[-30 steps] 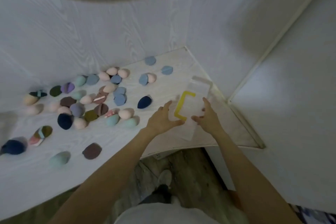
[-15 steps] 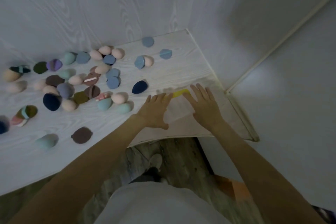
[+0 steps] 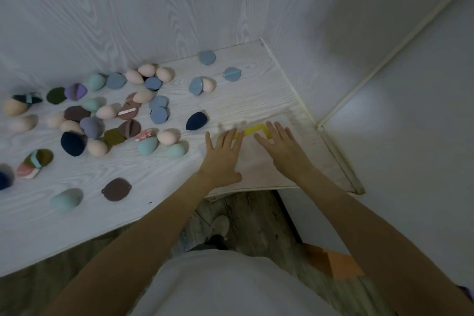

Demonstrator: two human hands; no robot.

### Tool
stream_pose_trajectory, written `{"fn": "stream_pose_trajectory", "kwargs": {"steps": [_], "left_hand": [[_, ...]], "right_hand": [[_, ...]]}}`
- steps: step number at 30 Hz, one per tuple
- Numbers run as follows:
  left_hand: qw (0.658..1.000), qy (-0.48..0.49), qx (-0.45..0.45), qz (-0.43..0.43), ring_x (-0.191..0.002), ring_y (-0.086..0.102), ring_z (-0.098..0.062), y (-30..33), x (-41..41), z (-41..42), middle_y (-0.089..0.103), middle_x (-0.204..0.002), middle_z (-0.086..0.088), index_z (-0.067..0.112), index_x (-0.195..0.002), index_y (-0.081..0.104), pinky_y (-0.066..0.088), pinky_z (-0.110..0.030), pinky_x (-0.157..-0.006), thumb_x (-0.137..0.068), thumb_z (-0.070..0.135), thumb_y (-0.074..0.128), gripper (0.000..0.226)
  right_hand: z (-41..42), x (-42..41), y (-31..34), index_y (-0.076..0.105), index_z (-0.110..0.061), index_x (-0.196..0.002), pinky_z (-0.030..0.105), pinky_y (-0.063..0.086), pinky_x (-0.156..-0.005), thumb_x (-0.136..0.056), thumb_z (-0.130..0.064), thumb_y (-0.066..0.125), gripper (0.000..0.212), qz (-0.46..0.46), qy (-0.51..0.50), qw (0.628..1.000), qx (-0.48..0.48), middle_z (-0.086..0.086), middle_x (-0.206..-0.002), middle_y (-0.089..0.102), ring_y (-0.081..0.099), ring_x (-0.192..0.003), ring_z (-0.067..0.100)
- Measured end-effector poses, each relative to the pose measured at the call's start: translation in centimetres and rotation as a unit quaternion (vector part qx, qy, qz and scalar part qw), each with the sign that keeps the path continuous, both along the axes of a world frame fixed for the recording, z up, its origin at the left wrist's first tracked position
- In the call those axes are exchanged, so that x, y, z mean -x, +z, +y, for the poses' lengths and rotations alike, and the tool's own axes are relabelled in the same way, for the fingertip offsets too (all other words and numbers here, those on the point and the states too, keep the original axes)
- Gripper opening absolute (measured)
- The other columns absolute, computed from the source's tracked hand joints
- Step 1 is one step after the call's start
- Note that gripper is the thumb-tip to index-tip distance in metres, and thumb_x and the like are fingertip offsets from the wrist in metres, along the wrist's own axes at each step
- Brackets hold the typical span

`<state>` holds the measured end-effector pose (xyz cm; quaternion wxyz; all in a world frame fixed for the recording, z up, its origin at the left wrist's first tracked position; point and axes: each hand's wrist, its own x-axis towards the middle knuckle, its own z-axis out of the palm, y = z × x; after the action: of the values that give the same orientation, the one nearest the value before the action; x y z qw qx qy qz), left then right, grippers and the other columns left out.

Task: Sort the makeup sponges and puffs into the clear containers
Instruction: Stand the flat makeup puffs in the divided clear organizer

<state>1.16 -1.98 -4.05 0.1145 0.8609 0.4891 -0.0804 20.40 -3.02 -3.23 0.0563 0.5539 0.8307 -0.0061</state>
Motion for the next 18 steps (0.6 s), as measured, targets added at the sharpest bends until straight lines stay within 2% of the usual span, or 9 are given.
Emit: {"fn": "stream_pose_trajectory", "kwargs": {"steps": [2, 5, 8, 11, 14, 16, 18], "left_hand": [[1.0, -0.002, 0.01, 0.015, -0.142, 0.004, -0.027, 0.3, -0.1, -0.1, -0.001, -0.156, -0.014, 0.011, -0.148, -0.007, -0.001, -0.068, -0.107, -0.072, 0.048, 0.066, 0.112], [0.999, -0.021, 0.005, 0.036, -0.142, 0.004, -0.029, 1.0, -0.2, -0.2, -0.001, -0.155, -0.015, 0.009, -0.148, -0.009, 0.002, -0.071, -0.105, -0.072, 0.047, 0.066, 0.113], [0.998, -0.034, 0.003, 0.052, -0.142, 0.003, -0.029, 1.8, -0.1, -0.1, -0.003, -0.155, -0.016, 0.007, -0.147, -0.011, 0.003, -0.072, -0.103, -0.072, 0.046, 0.065, 0.114], [0.997, -0.043, 0.017, 0.063, -0.142, -0.002, -0.03, 2.1, -0.1, -0.1, -0.009, -0.155, -0.017, 0.007, -0.146, -0.014, 0.002, -0.073, -0.102, -0.072, 0.048, 0.066, 0.116], [0.995, -0.04, 0.079, 0.038, -0.143, -0.008, -0.029, 2.4, -0.1, -0.3, -0.016, -0.155, -0.015, 0.009, -0.146, -0.015, -0.004, -0.069, -0.105, -0.073, 0.048, 0.068, 0.117], [0.991, -0.037, 0.128, 0.015, -0.143, -0.008, -0.028, 3.0, 0.3, 0.0, -0.015, -0.155, -0.013, 0.011, -0.147, -0.012, -0.002, -0.061, -0.111, -0.073, 0.047, 0.07, 0.116], [0.989, -0.048, 0.137, 0.002, -0.143, -0.004, -0.028, 3.9, 1.2, 0.7, -0.009, -0.156, -0.011, 0.016, -0.15, -0.001, 0.005, -0.051, -0.114, -0.073, 0.047, 0.071, 0.109]], "right_hand": [[-0.4, 0.2, 0.2, 0.061, -0.005, -0.119, 0.063, 0.048, -0.082, -0.07, 0.009, 0.04, 0.055, 0.003, 0.005, 1.0, -0.006, 0.034, -0.124, 0.053, 0.054, -0.11, 0.051], [-1.1, 0.2, 0.1, 0.062, -0.008, -0.118, 0.059, 0.051, -0.082, -0.077, 0.001, 0.026, 0.055, -0.005, -0.009, 1.0, -0.021, 0.032, -0.122, 0.055, 0.056, -0.108, 0.048], [-1.5, 0.1, -0.1, 0.064, -0.01, -0.114, 0.051, 0.055, -0.076, -0.081, -0.002, 0.025, 0.052, -0.012, -0.018, 0.997, -0.079, 0.027, -0.117, 0.06, 0.061, -0.102, 0.043], [-1.8, 0.5, 0.2, 0.065, -0.012, -0.108, 0.043, 0.056, -0.069, -0.083, -0.002, 0.033, 0.042, -0.015, -0.017, 0.993, -0.116, 0.022, -0.112, 0.064, 0.064, -0.096, 0.038], [-2.0, 0.9, 0.5, 0.06, -0.016, -0.103, 0.038, 0.052, -0.064, -0.077, -0.001, 0.058, 0.031, -0.049, -0.034, 0.993, -0.105, 0.014, -0.107, 0.064, 0.063, -0.091, 0.032], [-2.0, 0.4, 1.1, 0.058, -0.018, -0.11, 0.04, 0.049, -0.07, -0.058, -0.009, 0.079, 0.057, -0.041, -0.047, 0.997, -0.05, 0.013, -0.112, 0.061, 0.06, -0.095, 0.032], [-1.9, -0.6, 2.3, 0.055, -0.02, -0.122, 0.042, 0.045, -0.08, -0.049, -0.024, 0.088, 0.081, -0.007, -0.019, 1.0, 0.01, 0.013, -0.123, 0.058, 0.057, -0.104, 0.033]]}}
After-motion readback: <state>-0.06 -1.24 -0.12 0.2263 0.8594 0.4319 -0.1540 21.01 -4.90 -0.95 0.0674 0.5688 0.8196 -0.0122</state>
